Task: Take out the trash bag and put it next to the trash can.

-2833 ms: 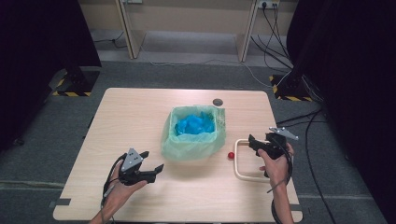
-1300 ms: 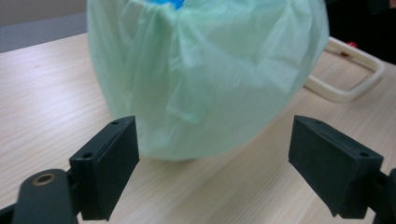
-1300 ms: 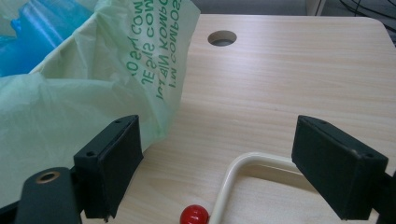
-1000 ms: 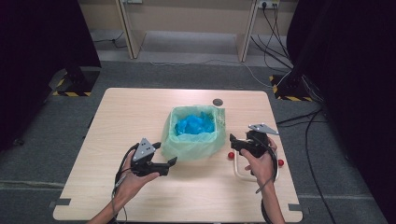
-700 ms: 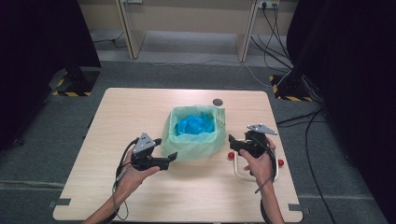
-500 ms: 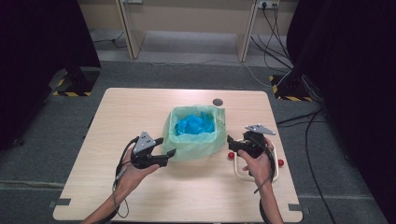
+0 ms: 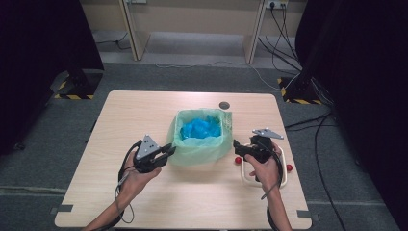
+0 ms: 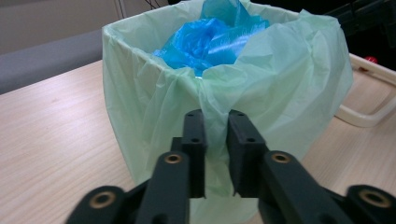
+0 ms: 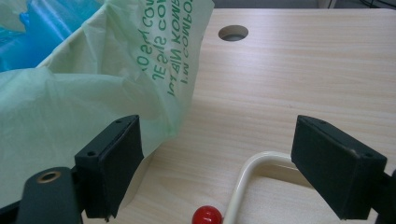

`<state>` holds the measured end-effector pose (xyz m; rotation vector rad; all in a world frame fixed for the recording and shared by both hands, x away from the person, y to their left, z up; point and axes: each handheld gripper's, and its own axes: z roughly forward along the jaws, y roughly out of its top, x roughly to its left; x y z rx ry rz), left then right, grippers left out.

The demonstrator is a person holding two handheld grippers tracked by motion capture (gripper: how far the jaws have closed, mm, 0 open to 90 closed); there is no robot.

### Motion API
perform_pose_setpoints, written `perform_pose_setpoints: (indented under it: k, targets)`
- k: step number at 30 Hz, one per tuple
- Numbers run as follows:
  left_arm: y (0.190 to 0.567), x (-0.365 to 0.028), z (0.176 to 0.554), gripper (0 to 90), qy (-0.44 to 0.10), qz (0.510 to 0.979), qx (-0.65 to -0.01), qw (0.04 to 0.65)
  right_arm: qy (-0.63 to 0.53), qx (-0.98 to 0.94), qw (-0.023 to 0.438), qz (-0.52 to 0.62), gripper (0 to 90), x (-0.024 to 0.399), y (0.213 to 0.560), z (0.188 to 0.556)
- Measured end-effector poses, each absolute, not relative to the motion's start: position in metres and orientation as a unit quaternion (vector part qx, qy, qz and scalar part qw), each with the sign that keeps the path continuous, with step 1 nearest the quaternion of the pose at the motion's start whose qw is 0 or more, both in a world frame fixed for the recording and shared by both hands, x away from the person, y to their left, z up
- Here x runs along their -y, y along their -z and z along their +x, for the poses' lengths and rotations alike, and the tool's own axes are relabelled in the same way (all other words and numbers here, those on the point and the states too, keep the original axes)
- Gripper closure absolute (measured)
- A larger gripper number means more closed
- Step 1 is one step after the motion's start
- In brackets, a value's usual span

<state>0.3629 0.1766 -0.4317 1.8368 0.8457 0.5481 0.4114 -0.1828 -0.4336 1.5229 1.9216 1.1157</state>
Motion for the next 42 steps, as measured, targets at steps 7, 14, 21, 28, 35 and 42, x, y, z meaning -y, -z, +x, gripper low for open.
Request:
perform_pose_setpoints:
  k: [7,14,21,28,35,42]
  targets:
    - [0.429,-0.178,0.362,89.1,-0.228,0.761,-0.342,0.501,-0.409,-0.697,0.221,0.547,17.7,0.180,0.432,0.412]
    - [0.429,-0.180,0.363,89.5,-0.223,0.764,-0.338,0.502,-0.424,-0.700,0.222,0.530,17.5,0.178,0.423,0.414]
    - [0.427,-0.184,0.365,89.5,-0.219,0.758,-0.343,0.510,-0.442,-0.689,0.223,0.529,21.0,0.180,0.410,0.424]
    - [0.429,-0.184,0.366,89.5,-0.211,0.758,-0.345,0.512,-0.442,-0.699,0.218,0.518,24.7,0.167,0.404,0.442]
    - [0.430,-0.184,0.365,89.3,-0.206,0.758,-0.345,0.514,-0.448,-0.706,0.215,0.505,22.7,0.149,0.393,0.463]
    - [0.430,-0.185,0.364,89.0,-0.202,0.758,-0.344,0.517,-0.435,-0.715,0.217,0.502,29.4,0.134,0.390,0.483]
